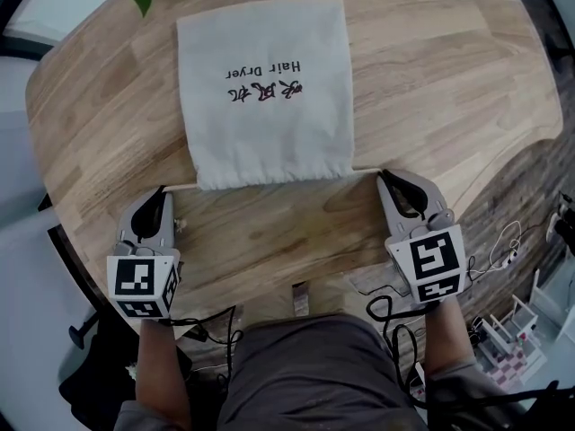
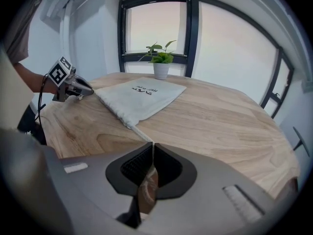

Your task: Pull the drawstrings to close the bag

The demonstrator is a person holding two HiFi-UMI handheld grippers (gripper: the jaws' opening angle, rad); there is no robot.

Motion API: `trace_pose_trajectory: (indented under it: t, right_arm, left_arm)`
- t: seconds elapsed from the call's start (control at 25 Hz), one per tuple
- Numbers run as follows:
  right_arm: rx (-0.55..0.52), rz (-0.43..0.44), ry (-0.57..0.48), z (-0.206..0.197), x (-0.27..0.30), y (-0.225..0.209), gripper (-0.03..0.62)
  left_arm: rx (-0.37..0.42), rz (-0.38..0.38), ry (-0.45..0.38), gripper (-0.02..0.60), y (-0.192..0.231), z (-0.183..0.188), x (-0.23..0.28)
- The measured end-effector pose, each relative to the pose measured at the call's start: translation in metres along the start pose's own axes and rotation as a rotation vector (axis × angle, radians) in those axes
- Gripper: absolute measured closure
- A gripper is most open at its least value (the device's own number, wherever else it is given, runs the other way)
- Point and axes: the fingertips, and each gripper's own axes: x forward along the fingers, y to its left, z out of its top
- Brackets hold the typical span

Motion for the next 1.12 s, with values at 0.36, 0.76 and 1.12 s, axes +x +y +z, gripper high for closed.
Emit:
trace_pose_trajectory:
  t: [0.36,0.76,1.12]
  right_arm:
    - [0.006,-0.023,0.008,-0.002,-0.004,-0.009,0.556]
    - [0.077,-0.042,0.007,-0.005,-0.003,-0.011,0.554]
    - [0.090,-0.011,-0.025,0.008,-0.018,-0.003,0.416]
  left_arm:
    - [-0.056,0.043,0.015,0.571,0.044,-0.014,-0.012]
    - [-0.045,0.099,-0.019,0.571,0.042,-0.013,-0.009]
    - [-0.074,-0.023,-0.043,0.282,0.023,-0.014,-0.025]
